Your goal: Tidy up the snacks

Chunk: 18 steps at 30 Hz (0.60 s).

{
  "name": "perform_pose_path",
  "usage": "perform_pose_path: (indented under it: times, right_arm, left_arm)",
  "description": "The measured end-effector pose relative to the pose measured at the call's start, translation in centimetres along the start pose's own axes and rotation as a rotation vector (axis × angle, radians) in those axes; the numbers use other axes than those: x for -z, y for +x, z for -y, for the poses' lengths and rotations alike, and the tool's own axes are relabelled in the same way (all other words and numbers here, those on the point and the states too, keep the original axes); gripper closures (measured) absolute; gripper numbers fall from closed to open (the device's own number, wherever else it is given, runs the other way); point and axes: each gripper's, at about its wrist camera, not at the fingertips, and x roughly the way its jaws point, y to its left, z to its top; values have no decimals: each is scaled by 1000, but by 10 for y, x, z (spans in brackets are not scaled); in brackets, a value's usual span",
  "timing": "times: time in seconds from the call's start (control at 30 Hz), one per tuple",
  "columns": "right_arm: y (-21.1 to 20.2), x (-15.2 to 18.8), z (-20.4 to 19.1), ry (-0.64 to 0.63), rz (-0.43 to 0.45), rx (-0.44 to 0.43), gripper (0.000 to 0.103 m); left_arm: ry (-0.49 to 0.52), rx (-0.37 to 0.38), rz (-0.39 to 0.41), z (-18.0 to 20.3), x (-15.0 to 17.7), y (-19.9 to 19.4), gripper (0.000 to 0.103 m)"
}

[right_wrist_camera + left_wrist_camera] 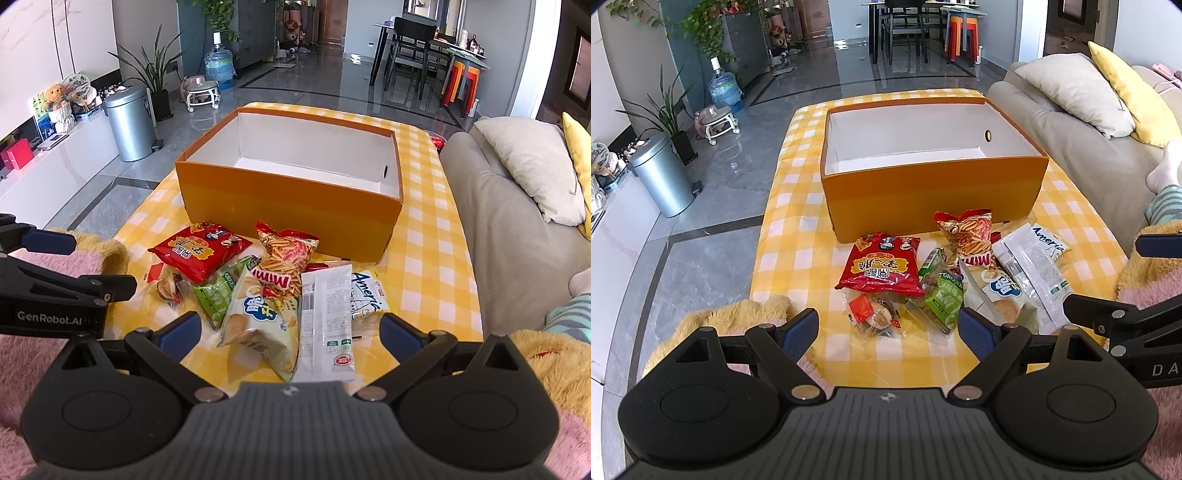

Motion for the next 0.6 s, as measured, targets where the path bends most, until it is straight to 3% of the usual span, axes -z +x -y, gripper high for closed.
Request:
perform_pose_path:
  times: [0.6]
  right_arm:
    - [-1,0,0,5,-6,6,4]
  left_arm:
    - [-2,0,-2,-1,2,0,3]
